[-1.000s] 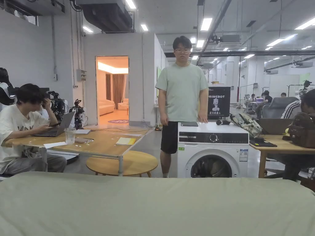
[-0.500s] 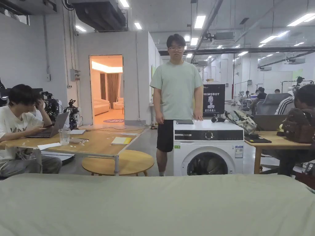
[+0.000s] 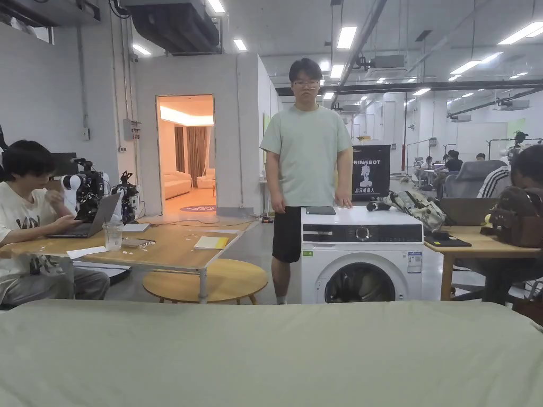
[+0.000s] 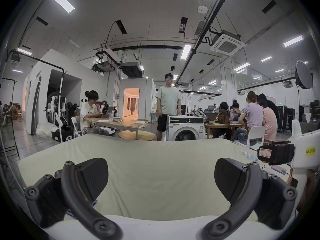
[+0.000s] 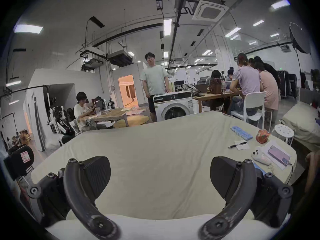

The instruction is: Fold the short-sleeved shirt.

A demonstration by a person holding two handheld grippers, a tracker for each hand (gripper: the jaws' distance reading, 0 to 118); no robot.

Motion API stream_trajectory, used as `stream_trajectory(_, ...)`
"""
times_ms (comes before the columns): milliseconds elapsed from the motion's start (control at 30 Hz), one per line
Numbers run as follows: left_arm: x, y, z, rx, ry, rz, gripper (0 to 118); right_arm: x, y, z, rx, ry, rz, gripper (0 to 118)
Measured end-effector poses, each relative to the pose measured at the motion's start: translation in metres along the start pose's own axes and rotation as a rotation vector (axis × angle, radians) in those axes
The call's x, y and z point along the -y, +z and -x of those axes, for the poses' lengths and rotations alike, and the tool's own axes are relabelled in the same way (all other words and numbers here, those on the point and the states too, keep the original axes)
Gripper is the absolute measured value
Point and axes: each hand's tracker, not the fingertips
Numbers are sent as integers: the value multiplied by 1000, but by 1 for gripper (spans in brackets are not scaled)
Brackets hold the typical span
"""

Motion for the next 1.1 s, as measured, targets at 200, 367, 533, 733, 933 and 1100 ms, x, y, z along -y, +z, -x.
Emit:
stream_trajectory(200, -1, 1, 0, 1, 4, 10, 118, -7, 1, 1, -30, -159, 129, 115)
stream_trajectory(367, -2, 1, 0, 11, 6, 6, 118, -12, 4, 1, -130, -138, 176, 115)
stream_trajectory(533, -2, 0, 0, 17, 3, 9, 118, -14, 2, 5, -53, -158, 180, 115)
stream_trajectory(733, 0, 0, 3, 20, 19, 14, 118, -6, 2, 9, 22, -137, 119, 115)
stream_trajectory(933, 1, 0, 4, 15, 15, 11, 118, -1, 2, 12, -65, -2, 64, 115)
stream_trajectory(1100, 2, 0, 6, 11, 19, 9, 118, 10, 10, 15, -125, 79, -28, 115)
